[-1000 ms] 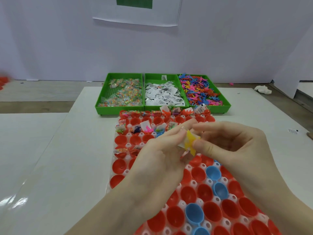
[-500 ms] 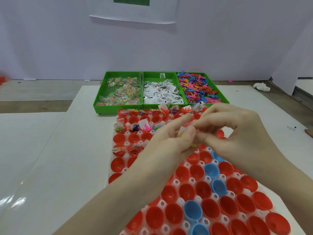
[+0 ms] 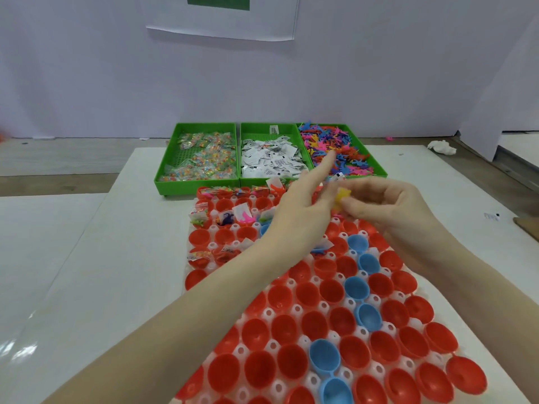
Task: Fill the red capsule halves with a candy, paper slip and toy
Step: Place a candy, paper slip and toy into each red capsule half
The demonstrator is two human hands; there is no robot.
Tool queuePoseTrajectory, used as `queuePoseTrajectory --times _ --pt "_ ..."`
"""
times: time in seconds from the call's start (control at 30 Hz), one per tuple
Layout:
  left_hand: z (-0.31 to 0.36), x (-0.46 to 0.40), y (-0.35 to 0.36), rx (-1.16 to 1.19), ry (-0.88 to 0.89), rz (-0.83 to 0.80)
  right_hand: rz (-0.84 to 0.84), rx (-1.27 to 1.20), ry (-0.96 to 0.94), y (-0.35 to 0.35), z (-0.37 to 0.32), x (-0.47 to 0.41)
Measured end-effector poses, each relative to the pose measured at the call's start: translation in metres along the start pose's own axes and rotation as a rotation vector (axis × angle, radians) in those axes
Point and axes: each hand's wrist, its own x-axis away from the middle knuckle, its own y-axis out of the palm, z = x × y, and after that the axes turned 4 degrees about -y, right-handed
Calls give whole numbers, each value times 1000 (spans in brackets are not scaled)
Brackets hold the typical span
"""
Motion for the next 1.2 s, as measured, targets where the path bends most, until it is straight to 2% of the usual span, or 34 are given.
queuePoseTrajectory --times 0.1,0.2,0.47,0.67,0.8,0.93,1.07,1.13,1.2 --pt "-16 0 -10 -196 -42 30 -42 376 104 -15 19 -4" --pt "-26 2 -25 -265 -25 78 -62 676 130 -20 34 -7" --pt "-39 -13 -83 -263 31 409 -197 827 112 -10 41 -18" --pt "-52 -46 -127 -314 3 581 -269 969 137 -7 34 -32" --pt "-70 -74 -151 -494 -82 557 -417 1037 124 -5 31 -37" --pt "-91 -97 -170 -736 -195 392 -544 978 142 -14 22 -40" --pt "-107 -112 -176 -837 -326 283 -606 856 172 -24 9 -52" --pt "-113 -117 -176 -886 -375 276 -543 753 173 -31 4 -67" --pt "-115 -120 -175 -876 -380 312 -352 682 141 -41 11 -90"
